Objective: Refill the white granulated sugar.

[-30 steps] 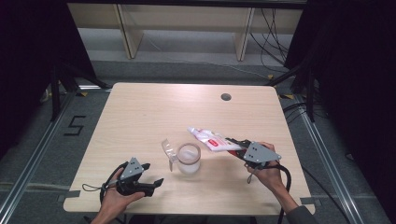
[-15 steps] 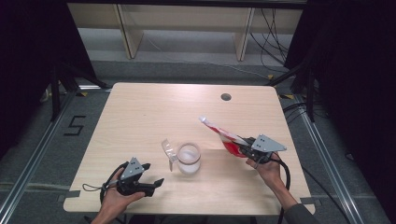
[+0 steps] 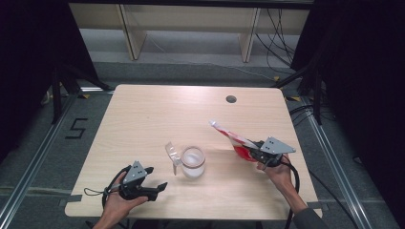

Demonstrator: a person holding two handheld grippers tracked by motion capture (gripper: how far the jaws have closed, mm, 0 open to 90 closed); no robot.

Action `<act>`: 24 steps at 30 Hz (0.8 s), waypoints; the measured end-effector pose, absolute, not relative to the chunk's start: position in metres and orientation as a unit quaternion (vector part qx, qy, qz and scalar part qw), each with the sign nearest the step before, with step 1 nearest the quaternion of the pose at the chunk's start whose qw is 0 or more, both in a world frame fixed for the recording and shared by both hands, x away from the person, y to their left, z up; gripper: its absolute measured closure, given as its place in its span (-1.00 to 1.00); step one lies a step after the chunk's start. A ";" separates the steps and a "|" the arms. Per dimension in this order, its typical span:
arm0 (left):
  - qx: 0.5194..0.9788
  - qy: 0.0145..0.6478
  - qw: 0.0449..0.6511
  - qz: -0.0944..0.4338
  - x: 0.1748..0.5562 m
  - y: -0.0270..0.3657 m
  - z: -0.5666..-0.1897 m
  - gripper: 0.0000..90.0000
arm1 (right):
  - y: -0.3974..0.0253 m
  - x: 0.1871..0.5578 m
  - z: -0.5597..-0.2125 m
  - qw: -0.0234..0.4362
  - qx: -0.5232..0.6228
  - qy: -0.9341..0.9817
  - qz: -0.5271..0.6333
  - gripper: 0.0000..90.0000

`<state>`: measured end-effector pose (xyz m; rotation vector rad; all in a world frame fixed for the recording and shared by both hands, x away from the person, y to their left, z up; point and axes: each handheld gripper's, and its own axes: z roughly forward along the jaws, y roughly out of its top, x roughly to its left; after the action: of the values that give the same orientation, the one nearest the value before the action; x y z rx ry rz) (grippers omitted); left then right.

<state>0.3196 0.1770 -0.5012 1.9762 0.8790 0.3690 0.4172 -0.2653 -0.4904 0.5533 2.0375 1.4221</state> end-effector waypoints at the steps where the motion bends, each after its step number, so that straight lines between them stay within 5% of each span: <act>1: 0.802 0.356 0.456 0.150 0.320 0.177 -0.501 -0.51 | -0.266 0.417 -0.490 0.291 0.210 0.765 0.535 0.94; 24: 0.807 0.347 0.453 0.153 0.321 0.177 -0.501 -0.51 | -0.292 0.414 -0.495 0.262 0.251 0.761 0.538 0.89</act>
<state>0.3210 0.1770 -0.5011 1.9916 0.8574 0.3766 0.4138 -0.2918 -0.4945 0.6793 2.0584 1.4552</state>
